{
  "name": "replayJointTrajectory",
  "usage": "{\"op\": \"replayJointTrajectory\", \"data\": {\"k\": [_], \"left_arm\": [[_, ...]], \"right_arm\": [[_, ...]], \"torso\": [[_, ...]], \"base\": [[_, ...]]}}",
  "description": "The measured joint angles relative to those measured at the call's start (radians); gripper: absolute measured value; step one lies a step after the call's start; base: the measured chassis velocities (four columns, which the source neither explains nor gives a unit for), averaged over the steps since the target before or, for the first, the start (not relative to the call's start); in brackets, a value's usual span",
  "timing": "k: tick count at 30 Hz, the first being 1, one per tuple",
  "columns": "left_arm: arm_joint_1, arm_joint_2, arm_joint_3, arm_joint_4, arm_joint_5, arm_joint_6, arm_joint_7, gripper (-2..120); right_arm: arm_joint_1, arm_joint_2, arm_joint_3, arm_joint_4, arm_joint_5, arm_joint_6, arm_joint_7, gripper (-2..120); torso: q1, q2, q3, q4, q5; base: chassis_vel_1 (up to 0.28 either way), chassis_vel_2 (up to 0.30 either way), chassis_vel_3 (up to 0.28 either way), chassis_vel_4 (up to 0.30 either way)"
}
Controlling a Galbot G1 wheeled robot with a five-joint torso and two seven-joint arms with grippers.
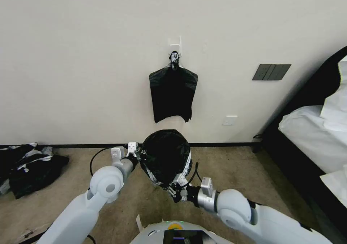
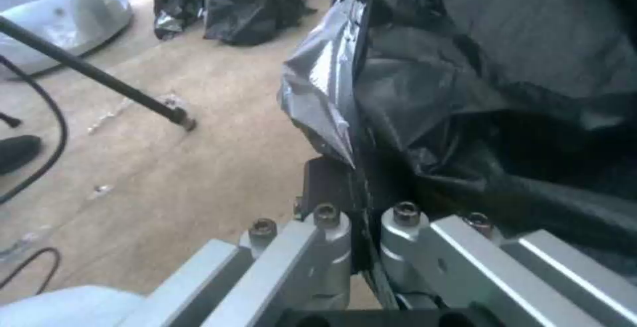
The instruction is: Place a trash bag onto the trash bin.
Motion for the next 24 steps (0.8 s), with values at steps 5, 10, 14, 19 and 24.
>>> {"op": "replayJointTrajectory", "data": {"k": [5,10,14,19,24], "left_arm": [[-0.012,-0.015,0.002,-0.002,-0.052,-0.003,-0.035,1],[-0.013,-0.026,-0.014,0.000,-0.091,-0.005,-0.065,1],[-0.019,-0.030,-0.026,0.012,-0.160,-0.005,-0.121,1],[-0.023,-0.037,-0.036,0.021,-0.210,-0.003,-0.155,1],[-0.021,-0.035,-0.036,0.005,-0.212,-0.003,-0.156,1]], "right_arm": [[-0.010,0.057,-0.037,-0.059,-0.082,0.053,0.031,0],[-0.039,0.120,-0.030,-0.144,-0.191,0.185,0.069,0],[-0.077,0.155,-0.008,-0.255,-0.427,0.382,0.067,0],[-0.143,0.174,0.019,-0.294,-0.446,0.422,0.066,0],[-0.152,0.191,0.032,-0.304,-0.391,0.407,0.069,0]], "torso": [[0.000,0.000,0.000,-0.0001,0.0000],[0.000,0.000,0.000,-0.0002,0.0000],[0.000,0.000,0.000,0.0002,0.0001],[0.000,0.000,0.000,-0.0002,0.0000],[0.000,0.000,0.000,-0.0001,0.0001]], "base": [[0.000,0.000,0.000,0.000],[0.000,0.000,0.000,0.000],[0.000,0.000,0.000,0.000],[0.000,0.000,0.000,0.000],[0.000,0.000,0.000,0.000]]}}
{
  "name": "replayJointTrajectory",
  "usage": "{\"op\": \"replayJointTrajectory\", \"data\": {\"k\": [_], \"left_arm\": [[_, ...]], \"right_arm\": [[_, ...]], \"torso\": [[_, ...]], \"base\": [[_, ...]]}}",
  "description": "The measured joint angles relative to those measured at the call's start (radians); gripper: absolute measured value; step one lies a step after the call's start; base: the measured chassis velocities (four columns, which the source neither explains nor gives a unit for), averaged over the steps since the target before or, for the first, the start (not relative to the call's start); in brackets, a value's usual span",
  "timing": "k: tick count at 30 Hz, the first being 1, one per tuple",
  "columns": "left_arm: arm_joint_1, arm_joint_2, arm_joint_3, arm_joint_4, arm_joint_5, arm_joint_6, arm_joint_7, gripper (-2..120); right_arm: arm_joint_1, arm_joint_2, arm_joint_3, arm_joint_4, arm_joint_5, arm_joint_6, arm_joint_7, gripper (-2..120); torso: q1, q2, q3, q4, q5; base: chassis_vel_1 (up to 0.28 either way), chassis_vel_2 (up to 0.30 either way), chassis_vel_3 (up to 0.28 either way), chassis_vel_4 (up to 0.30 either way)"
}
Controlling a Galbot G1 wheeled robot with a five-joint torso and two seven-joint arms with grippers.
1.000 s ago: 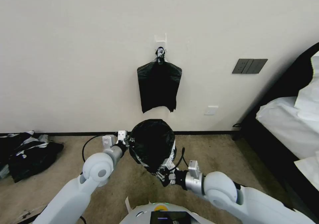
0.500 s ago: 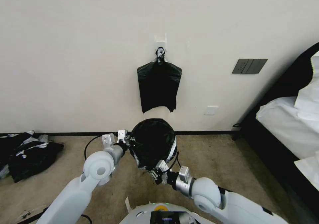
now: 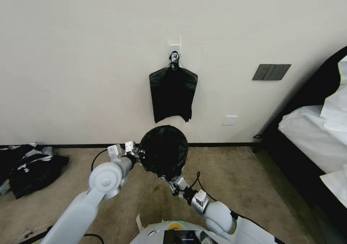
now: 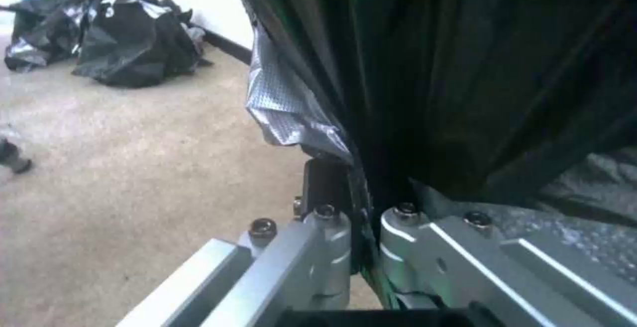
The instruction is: Place a trash bag onto the trash bin.
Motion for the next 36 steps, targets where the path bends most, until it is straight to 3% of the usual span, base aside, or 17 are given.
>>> {"op": "replayJointTrajectory", "data": {"k": [11,33,36], "left_arm": [[0.020,0.002,-0.018,-0.019,-0.016,-0.001,-0.009,1],[0.033,0.002,-0.019,-0.021,-0.017,0.003,-0.008,1],[0.029,0.002,-0.018,-0.011,-0.017,0.003,-0.008,1]], "right_arm": [[0.027,0.035,-0.003,-0.069,0.057,-0.038,-0.006,0],[0.029,0.006,0.002,-0.069,0.132,-0.064,-0.025,0],[0.019,-0.005,0.003,-0.046,0.131,-0.064,-0.025,7]], "torso": [[0.000,0.000,0.000,0.0001,0.0001],[0.000,0.000,0.000,0.0000,0.0001],[0.000,0.000,0.000,0.0000,0.0001]], "base": [[0.000,0.000,0.000,0.000],[0.000,0.000,0.000,0.000],[0.000,0.000,0.000,0.000]]}}
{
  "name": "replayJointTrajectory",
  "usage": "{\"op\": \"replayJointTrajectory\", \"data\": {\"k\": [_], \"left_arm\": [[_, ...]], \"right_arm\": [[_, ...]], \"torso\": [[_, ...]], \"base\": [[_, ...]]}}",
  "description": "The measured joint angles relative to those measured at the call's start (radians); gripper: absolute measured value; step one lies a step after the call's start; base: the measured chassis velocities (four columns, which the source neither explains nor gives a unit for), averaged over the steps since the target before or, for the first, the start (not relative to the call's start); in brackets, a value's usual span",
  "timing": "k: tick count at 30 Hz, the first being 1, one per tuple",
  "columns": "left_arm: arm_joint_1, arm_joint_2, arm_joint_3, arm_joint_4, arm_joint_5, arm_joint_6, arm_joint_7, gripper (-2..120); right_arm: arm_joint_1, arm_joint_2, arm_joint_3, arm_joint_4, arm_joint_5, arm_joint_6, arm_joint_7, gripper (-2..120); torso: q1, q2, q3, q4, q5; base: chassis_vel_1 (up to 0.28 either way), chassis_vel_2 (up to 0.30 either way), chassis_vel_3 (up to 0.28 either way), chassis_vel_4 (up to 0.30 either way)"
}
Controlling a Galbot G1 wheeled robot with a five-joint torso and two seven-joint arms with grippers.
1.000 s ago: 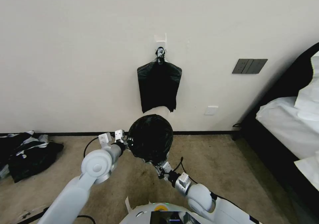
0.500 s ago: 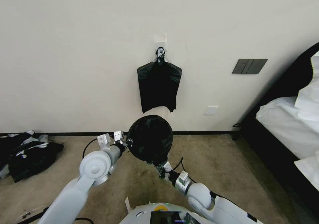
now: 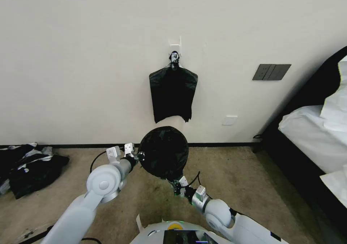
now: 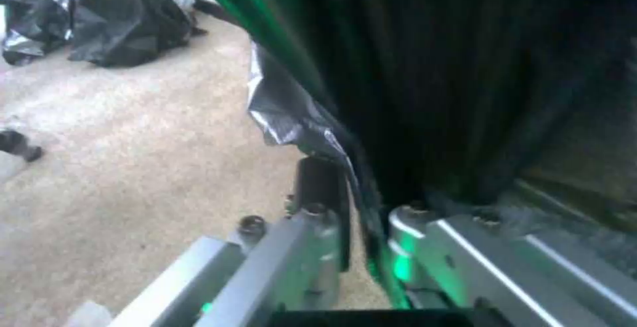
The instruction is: Place a trash bag onto the trash bin.
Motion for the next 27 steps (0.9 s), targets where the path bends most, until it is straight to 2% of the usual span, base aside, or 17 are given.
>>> {"op": "replayJointTrajectory", "data": {"k": [3,5,7,11,13,14,16,19,21,23,27], "left_arm": [[-0.014,-0.001,0.002,0.016,-0.001,-0.001,0.000,1],[-0.017,-0.002,0.003,0.019,-0.001,-0.001,0.000,1],[-0.030,-0.005,0.008,0.035,-0.003,-0.001,0.001,1],[-0.041,-0.010,0.013,0.050,-0.003,-0.002,0.001,1],[-0.048,-0.013,0.015,0.060,-0.003,-0.003,0.000,1],[-0.057,-0.014,0.015,0.071,-0.004,-0.003,0.000,1],[-0.060,-0.014,0.015,0.073,-0.004,-0.003,0.000,1],[-0.074,-0.012,0.015,0.086,-0.008,-0.005,0.000,1],[-0.075,-0.012,0.015,0.087,-0.008,-0.005,0.000,1],[-0.079,-0.012,0.015,0.103,-0.001,-0.019,0.000,1],[-0.080,-0.021,0.026,0.125,0.038,-0.033,0.000,1]], "right_arm": [[-0.022,-0.023,0.011,0.036,-0.011,0.008,-0.004,22],[-0.028,-0.028,0.014,0.043,-0.020,0.013,-0.007,23],[-0.053,-0.043,0.026,0.065,-0.046,0.028,-0.016,37],[-0.071,-0.052,0.032,0.082,-0.055,0.035,-0.024,45],[-0.081,-0.055,0.035,0.088,-0.065,0.040,-0.029,53],[-0.090,-0.059,0.039,0.089,-0.076,0.047,-0.034,61],[-0.092,-0.060,0.040,0.090,-0.078,0.048,-0.036,64],[-0.117,-0.074,0.049,0.119,-0.088,0.055,-0.039,80],[-0.119,-0.075,0.050,0.122,-0.088,0.055,-0.039,82],[-0.148,-0.095,0.065,0.181,-0.077,0.055,-0.037,91],[-0.188,-0.128,0.090,0.276,-0.029,0.033,-0.010,100]], "torso": [[0.000,0.000,0.000,0.0000,0.0000],[0.000,0.000,0.000,0.0000,0.0000],[0.000,0.000,0.000,-0.0001,0.0000],[0.000,0.000,0.000,-0.0002,0.0000],[0.000,0.000,0.000,-0.0001,0.0000],[0.000,0.000,0.000,-0.0001,0.0000],[0.000,0.000,0.000,-0.0001,0.0000],[0.000,0.000,0.000,-0.0001,0.0000],[0.000,0.000,0.000,-0.0001,0.0000],[0.000,0.000,0.000,0.0000,0.0000],[0.000,0.000,0.000,-0.0001,-0.0002]], "base": [[0.000,0.000,0.000,0.000],[0.000,0.000,0.000,0.000],[0.000,0.000,0.000,0.000],[0.000,0.000,0.000,0.000],[0.000,0.000,0.000,0.000],[0.000,0.000,0.000,0.000],[0.000,0.000,0.000,0.000],[0.000,0.000,0.000,0.000],[0.000,0.000,0.000,0.000],[0.000,0.000,0.000,0.000],[0.000,0.000,0.000,0.000]]}}
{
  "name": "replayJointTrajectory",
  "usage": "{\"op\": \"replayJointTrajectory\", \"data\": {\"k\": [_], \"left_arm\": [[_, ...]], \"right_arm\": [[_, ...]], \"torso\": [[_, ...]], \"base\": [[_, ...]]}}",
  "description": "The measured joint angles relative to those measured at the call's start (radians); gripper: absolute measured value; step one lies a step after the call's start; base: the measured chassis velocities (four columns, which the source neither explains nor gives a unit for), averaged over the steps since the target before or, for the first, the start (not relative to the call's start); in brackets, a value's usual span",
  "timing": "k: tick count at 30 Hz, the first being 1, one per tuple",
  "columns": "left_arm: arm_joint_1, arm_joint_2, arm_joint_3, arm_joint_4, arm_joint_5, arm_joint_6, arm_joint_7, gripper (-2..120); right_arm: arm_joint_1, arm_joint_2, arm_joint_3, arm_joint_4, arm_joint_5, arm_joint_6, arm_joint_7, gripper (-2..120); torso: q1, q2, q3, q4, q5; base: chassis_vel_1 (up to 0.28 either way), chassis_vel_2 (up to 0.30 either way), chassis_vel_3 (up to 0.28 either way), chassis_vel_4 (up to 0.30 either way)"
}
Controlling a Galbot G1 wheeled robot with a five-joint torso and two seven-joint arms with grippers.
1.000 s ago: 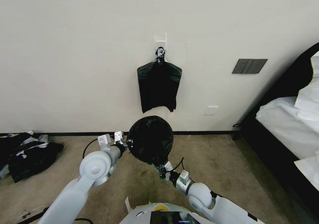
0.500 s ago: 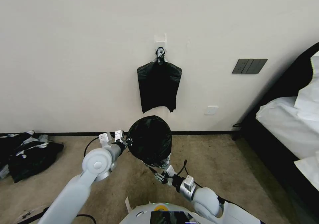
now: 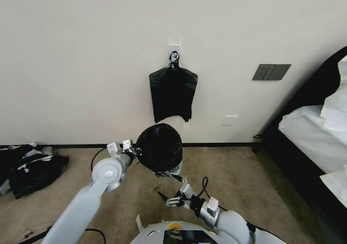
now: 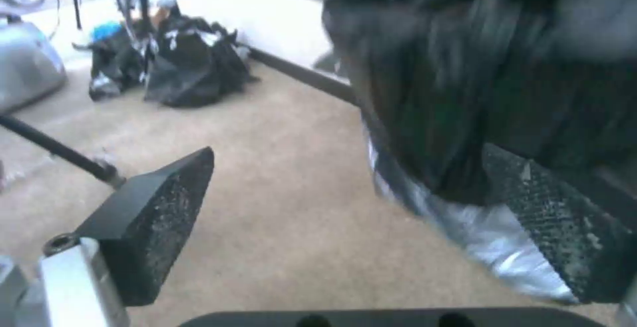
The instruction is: Place a trash bag onto the trash bin.
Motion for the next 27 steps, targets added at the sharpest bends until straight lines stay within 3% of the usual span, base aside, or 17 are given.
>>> {"op": "replayJointTrajectory", "data": {"k": [5,9,11,13,16,17,20,24,27], "left_arm": [[0.013,-0.012,0.021,0.003,0.048,-0.008,0.008,1],[0.034,-0.022,0.038,-0.002,0.111,-0.020,0.021,1],[0.058,-0.034,0.054,-0.024,0.153,-0.023,0.025,1],[0.066,-0.038,0.059,-0.029,0.169,-0.023,0.026,1],[0.086,-0.049,0.073,-0.040,0.205,-0.023,0.026,1],[0.086,-0.049,0.073,-0.040,0.205,-0.023,0.026,1],[0.101,-0.062,0.087,-0.048,0.238,-0.023,0.027,1],[0.105,-0.071,0.098,-0.051,0.259,-0.023,0.025,1],[0.111,-0.084,0.117,-0.051,0.298,-0.022,0.024,1]], "right_arm": [[-0.010,-0.026,0.034,0.102,0.142,-0.058,0.054,96],[0.057,-0.031,0.058,0.172,0.335,-0.132,0.135,84],[0.157,-0.030,0.080,0.203,0.511,-0.237,0.242,70],[0.190,-0.031,0.079,0.203,0.545,-0.269,0.274,67],[0.289,-0.034,0.056,0.202,0.621,-0.408,0.384,53],[0.289,-0.034,0.056,0.202,0.621,-0.408,0.384,53],[0.439,-0.012,0.009,0.195,0.770,-0.575,0.503,39],[0.542,0.030,-0.040,0.159,0.857,-0.657,0.588,30],[0.664,0.102,-0.130,0.083,0.932,-0.717,0.719,14]], "torso": [[0.000,0.000,0.000,-0.0002,0.0001],[0.000,0.000,0.000,0.0001,0.0002],[0.000,0.000,0.000,0.0002,0.0003],[0.000,0.000,0.000,0.0002,0.0004],[0.000,0.000,0.000,0.0000,0.0003],[0.000,0.000,0.000,0.0000,0.0003],[0.000,0.000,0.000,0.0001,0.0001],[0.000,0.000,0.000,0.0000,0.0002],[0.000,0.000,0.000,0.0002,0.0002]], "base": [[0.000,0.000,0.000,0.000],[0.000,0.000,0.000,0.000],[0.000,0.000,0.000,0.000],[0.000,0.000,0.000,0.000],[0.000,0.000,0.000,0.000],[0.000,0.000,0.000,0.000],[0.000,0.000,0.000,0.000],[0.000,0.000,0.000,0.000],[0.000,0.000,0.000,0.000]]}}
